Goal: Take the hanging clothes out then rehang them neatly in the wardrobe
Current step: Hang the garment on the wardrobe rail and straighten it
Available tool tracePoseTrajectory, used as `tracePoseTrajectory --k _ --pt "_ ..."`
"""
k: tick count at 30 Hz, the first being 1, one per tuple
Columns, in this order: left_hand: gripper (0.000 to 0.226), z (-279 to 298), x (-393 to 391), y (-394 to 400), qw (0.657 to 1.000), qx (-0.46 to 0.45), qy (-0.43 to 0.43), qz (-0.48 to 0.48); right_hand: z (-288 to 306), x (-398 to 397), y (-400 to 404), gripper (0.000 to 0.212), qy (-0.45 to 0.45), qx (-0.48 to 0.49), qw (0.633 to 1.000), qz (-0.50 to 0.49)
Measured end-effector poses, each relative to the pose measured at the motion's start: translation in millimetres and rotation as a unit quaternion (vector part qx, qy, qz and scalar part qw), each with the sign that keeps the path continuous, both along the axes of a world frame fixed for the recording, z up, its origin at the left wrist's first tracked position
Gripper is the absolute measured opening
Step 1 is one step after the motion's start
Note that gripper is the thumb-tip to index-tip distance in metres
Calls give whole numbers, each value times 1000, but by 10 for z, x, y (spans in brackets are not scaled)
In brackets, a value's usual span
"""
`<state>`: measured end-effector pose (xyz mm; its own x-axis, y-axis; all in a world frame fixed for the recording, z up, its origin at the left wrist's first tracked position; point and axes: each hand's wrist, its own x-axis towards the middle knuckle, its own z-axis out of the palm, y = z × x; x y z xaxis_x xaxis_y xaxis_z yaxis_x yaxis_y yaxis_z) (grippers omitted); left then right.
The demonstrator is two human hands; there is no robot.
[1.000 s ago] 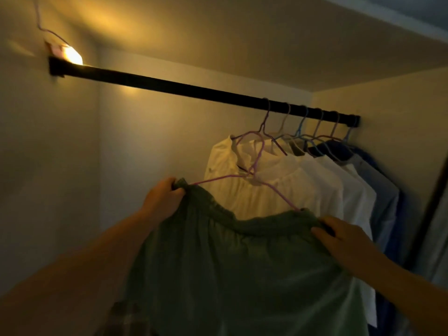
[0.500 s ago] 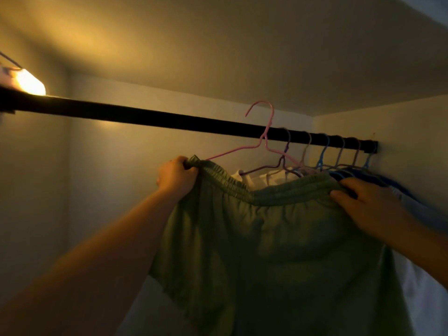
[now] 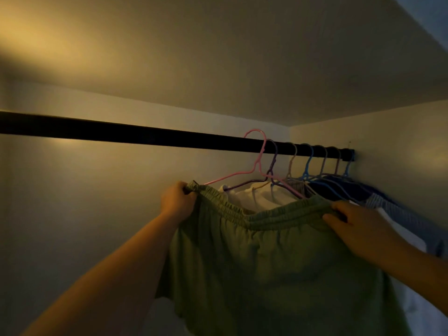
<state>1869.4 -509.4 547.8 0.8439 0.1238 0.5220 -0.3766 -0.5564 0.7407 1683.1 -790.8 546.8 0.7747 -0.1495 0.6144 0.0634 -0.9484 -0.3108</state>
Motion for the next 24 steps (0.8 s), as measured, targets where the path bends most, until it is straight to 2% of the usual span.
tracePoseTrajectory --k 3,7,12,15,19,22,24 --pt "27 -44 62 -17 1000 1 5 -4 -45 7 21 26 -2 -7 1000 7" --pt "24 -121 138 -21 1000 9 27 -11 -117 23 36 19 8 -10 1000 11" --pt "24 -168 181 -46 999 13 27 -12 -189 52 30 22 8 -18 1000 7" --pt "25 -179 186 -36 1000 10 26 -6 -191 52 59 12 15 -17 1000 3" --pt "24 -174 195 -1 1000 -4 17 4 -181 89 110 22 10 -28 999 12" --pt "24 -173 201 35 1000 -7 8 5 -193 109 134 7 13 -9 1000 25" --pt "25 -175 190 58 1000 -3 8 12 -207 119 146 4 16 -8 999 32"
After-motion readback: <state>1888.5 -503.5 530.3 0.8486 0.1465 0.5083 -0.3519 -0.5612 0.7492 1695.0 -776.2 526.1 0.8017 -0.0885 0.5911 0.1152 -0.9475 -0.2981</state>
